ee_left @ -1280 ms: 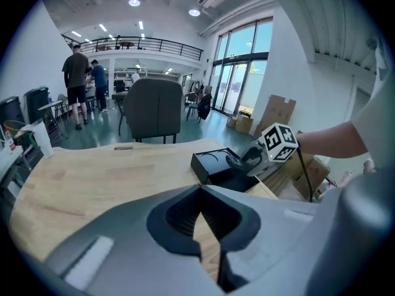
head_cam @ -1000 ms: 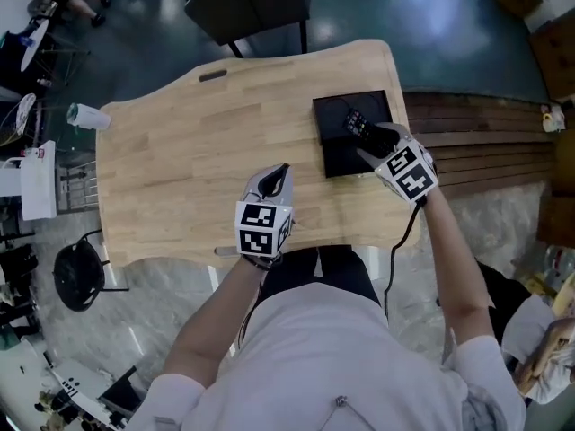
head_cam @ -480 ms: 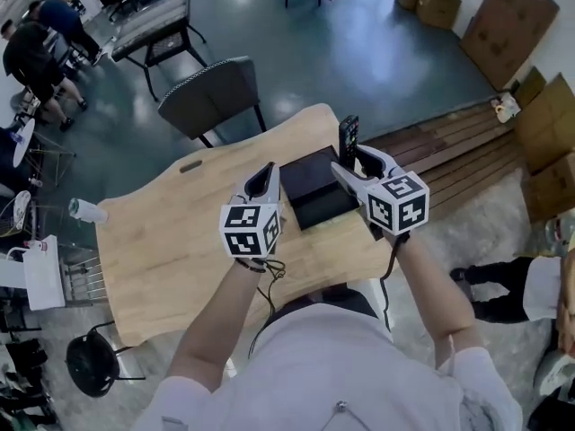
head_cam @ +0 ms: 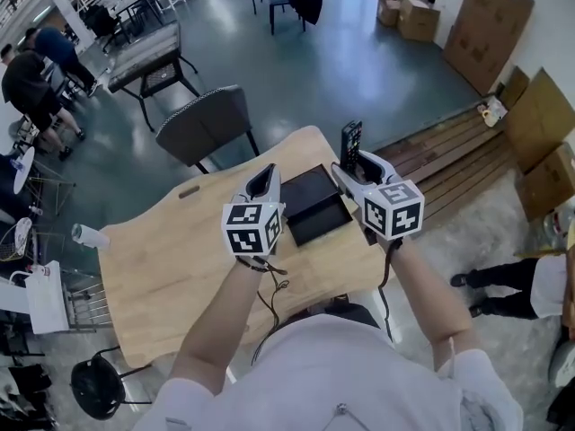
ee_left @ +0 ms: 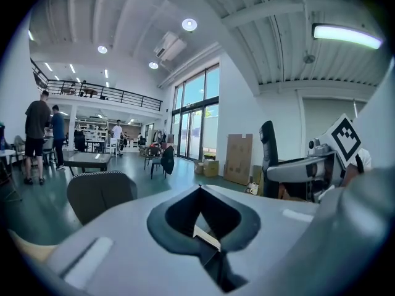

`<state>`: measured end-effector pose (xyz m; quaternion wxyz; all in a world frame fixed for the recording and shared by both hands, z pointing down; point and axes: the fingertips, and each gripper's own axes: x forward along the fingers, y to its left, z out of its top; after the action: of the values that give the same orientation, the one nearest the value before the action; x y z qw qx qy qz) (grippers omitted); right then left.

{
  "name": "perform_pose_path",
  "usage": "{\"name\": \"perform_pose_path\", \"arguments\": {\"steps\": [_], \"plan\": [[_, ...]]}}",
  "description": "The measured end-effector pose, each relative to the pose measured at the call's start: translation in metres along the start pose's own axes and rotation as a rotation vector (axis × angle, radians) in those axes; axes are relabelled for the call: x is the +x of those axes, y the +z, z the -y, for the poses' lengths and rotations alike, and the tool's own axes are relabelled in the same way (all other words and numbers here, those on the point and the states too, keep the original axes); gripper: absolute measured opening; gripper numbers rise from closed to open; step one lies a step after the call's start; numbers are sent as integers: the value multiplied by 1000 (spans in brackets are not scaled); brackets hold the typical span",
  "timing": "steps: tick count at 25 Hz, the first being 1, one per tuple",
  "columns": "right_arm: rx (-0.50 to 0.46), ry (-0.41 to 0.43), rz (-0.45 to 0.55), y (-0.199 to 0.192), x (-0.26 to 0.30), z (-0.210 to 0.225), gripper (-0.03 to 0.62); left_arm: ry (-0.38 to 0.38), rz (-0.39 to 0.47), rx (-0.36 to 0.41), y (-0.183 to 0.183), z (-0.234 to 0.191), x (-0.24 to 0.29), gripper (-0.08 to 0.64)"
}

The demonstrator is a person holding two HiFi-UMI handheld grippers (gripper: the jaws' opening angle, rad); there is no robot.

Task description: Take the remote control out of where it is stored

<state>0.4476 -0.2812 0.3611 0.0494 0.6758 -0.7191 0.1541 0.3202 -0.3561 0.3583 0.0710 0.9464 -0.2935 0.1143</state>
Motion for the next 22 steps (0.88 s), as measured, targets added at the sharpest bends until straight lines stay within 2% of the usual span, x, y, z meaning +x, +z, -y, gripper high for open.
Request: {"name": "perform_pose_path", "arguments": {"steps": [22], "plan": [[22,-45,-20,-7,-14,8,259,-8,4,-17,1,2,-3,0]]}}
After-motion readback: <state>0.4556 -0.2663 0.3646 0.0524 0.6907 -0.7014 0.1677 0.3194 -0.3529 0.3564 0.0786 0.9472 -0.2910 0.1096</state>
